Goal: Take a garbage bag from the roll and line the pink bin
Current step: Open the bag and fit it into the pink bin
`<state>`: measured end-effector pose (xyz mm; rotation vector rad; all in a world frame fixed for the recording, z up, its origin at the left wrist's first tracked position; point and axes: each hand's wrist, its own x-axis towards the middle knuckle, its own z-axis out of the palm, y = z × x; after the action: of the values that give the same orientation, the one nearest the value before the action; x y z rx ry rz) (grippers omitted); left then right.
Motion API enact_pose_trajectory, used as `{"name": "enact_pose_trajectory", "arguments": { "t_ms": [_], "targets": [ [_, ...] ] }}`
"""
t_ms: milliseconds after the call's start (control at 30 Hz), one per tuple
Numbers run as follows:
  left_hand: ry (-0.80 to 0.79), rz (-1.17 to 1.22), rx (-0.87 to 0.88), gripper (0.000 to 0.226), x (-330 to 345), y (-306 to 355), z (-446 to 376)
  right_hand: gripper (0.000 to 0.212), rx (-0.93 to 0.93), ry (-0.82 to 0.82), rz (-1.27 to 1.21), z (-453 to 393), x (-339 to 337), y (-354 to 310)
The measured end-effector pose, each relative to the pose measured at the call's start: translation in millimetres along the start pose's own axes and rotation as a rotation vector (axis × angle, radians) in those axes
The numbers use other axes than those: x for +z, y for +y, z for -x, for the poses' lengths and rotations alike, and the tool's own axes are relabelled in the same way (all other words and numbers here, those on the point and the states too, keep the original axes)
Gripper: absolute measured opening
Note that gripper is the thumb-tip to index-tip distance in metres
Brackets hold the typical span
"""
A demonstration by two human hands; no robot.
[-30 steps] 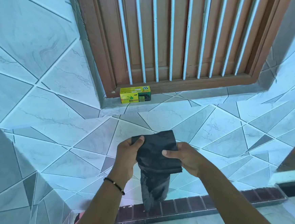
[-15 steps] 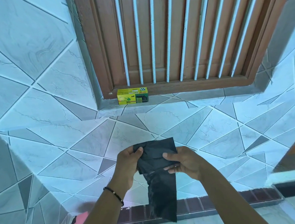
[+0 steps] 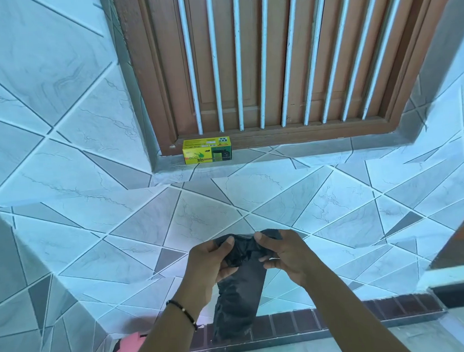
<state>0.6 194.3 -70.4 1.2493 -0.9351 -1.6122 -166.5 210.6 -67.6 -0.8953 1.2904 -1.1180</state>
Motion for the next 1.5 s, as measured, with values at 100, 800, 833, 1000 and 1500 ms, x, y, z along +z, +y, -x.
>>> {"name": "enact_pose_trajectory", "arguments": {
  "t_ms": [100,800,833,1000,1500],
  "targets": [
    [0.149,-0.184,0.023,0.024,3.6,-0.2,0.1,0.027,-0.020,0.036,0.002,0.3,2.1,-0.7],
    [-0.016,-0.927,0.458,0.021,11.7,-9.0,7.9,0.020,-0.011,-0.132,0.053,-3.5,-4.6,11.3],
    [-0.024,-0.898,0.453,0.015,13.7,-9.6,9.1,0.018,-0.019,-0.112,0.057,-3.6,-4.0,11.8],
    [0.016,-0.870,0.492,0.016,14.7,-10.4,11.9,0.021,-0.039,-0.050,0.143,-3.5,-1.2,12.8],
    [0.279,-0.090,0.120,0.013,-6.9,8.1,-4.0,0.022,-0.046,0.035,0.043,-2.2,-24.6,8.7]
  ]
}}
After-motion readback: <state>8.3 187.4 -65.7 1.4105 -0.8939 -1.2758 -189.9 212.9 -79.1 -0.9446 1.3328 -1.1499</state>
